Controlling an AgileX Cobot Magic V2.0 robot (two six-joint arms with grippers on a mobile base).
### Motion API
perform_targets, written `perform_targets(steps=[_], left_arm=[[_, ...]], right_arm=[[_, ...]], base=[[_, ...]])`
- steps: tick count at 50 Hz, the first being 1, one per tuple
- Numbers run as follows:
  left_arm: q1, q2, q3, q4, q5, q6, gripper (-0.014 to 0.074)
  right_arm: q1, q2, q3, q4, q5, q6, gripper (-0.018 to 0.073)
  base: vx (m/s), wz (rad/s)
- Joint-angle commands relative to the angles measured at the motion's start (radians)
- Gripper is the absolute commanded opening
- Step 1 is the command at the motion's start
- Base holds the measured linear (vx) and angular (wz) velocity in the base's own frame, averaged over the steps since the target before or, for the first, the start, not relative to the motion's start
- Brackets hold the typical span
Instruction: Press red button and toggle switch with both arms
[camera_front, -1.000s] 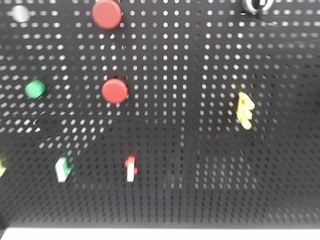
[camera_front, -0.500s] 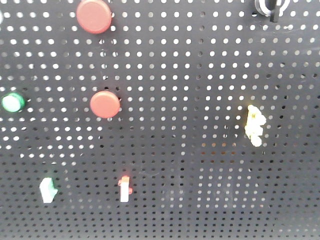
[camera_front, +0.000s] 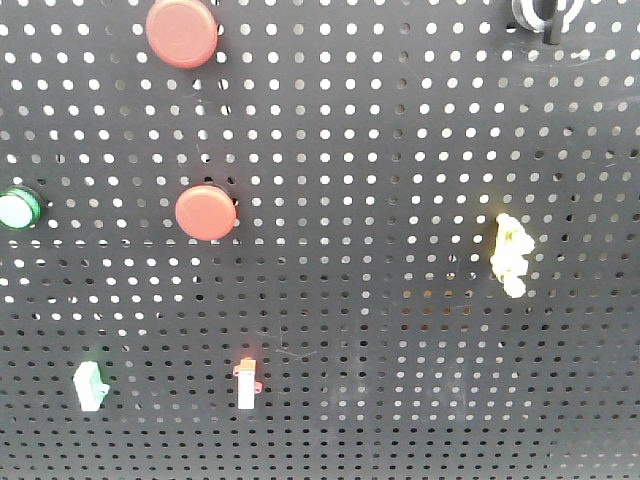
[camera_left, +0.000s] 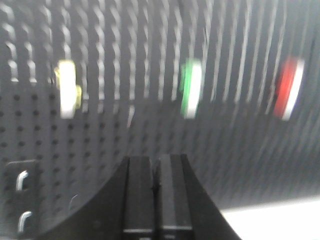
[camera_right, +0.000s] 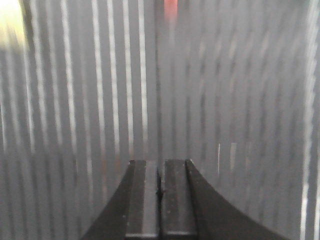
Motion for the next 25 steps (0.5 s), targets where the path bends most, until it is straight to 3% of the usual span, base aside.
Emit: perform_targets(steps=[1, 13, 20, 25], left_arm=[[0.001, 0.056, -0.208, 0.013, -0.048, 0.013, 0.0002], [0.000, 0.443, -0.731, 0.020, 0.254, 0.198, 0.0002], [0.000, 0.603, -0.920, 0.020, 0.383, 0.198, 0.0002], [0.000, 0.665, -0.983, 0.012, 0.413, 0.187, 0.0002]], right_arm=[[-0.004, 0.069, -0.199, -0.012, -0.046, -0.003, -0.0003], [-0.004, 0.392, -0.701, -0.037, 0.218, -0.043, -0.0003], [-0.004, 0.525, -0.864, -0.029, 0.290, -0.039, -0.0003], [-0.004, 0.570, -0.898, -0.026, 0.299, -0.038, -0.0003]], base=[[0.00, 0.00], [0.00, 0.00], [0.00, 0.00], [0.00, 0.00]])
